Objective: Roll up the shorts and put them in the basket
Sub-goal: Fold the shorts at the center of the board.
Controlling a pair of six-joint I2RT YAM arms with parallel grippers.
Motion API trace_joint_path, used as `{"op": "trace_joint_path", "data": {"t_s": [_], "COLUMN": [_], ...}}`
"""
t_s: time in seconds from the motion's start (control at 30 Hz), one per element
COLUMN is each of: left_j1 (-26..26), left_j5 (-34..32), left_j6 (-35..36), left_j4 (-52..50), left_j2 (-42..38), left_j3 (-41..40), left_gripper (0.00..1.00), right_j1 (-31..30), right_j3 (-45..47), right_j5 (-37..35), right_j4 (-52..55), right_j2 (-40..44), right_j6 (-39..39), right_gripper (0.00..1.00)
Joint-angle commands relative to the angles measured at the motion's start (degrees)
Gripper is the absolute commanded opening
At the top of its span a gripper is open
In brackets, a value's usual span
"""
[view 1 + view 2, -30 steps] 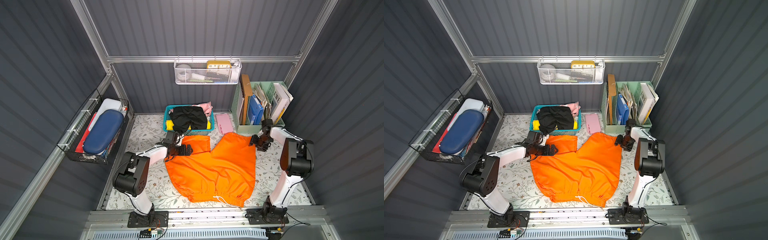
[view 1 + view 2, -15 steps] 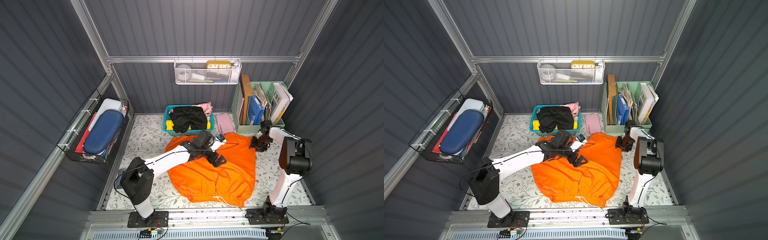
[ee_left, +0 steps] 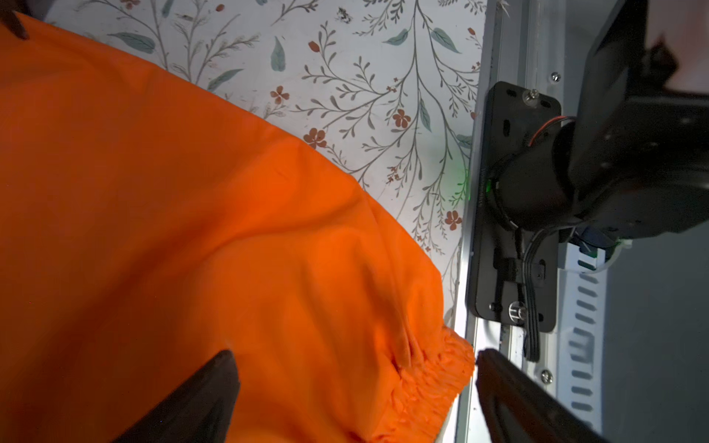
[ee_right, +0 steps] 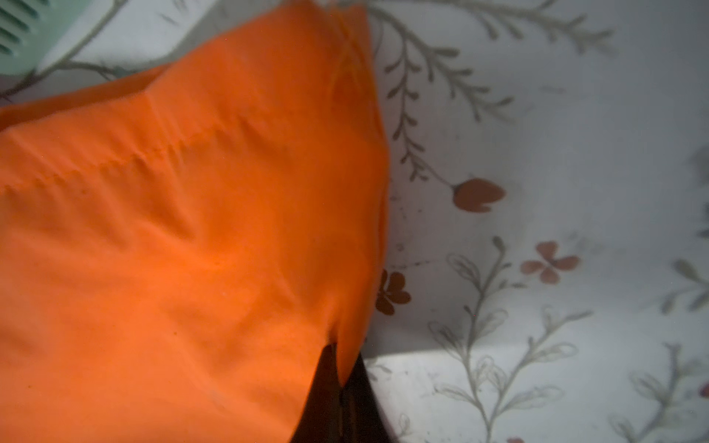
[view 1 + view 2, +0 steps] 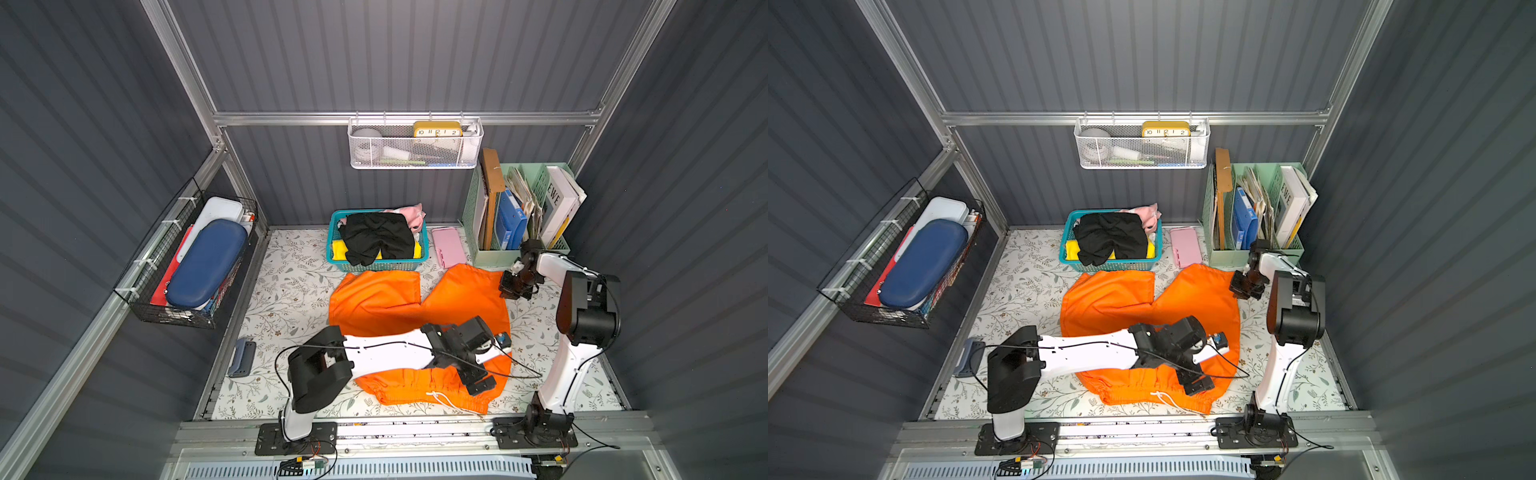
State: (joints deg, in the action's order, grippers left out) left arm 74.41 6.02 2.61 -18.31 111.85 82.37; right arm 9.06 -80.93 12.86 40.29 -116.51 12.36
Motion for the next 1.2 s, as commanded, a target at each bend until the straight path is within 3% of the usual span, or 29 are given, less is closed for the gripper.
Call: {"op": "trace_joint_path", "data": {"t_s": [0.0, 0.13, 0.47, 0.53, 0.8, 1.03, 1.17], "left_j1": [1.8, 4.1, 4.7, 4.6, 4.6, 4.7, 4.4], "left_j5": [-4.6, -9.6, -14.5, -14.1, -13.2, -9.8, -12.4], "left_j6": [-2.8, -6.6, -12.6, -12.6, -12.9, -6.7, -5.2], "left_j4": [0.4, -1.3, -0.5, 0.6, 2.0, 11.8, 16.5], "left_j2": [4.2, 9.0, 13.1, 13.1, 11.6, 4.4, -1.7], "left_j3": [3.3, 7.4, 5.7, 4.6, 3.4, 0.5, -2.3], "left_gripper": [1.0, 1.0, 0.98, 0.88, 0.0, 0.0, 0.0], "right_j1": [0.1, 0.4, 0.9, 1.0, 2.4, 3.4, -2.0], "right_j3": [-0.4, -0.2, 1.6, 2.8, 7.8, 12.9, 12.5], "right_j5": [0.7, 3.3, 5.4, 5.9, 6.9, 9.6, 11.4], "right_j4": [0.1, -0.5, -2.0, -3.0, -6.6, -10.1, -9.2], "right_j2": [0.9, 1.1, 3.3, 4.5, 9.5, 19.7, 23.3], "right_j6": [0.2, 0.6, 1.7, 2.3, 4.3, 5.4, 4.1], "right_gripper": [0.0, 0.0, 0.0, 0.0, 0.0, 0.0, 0.0]}}
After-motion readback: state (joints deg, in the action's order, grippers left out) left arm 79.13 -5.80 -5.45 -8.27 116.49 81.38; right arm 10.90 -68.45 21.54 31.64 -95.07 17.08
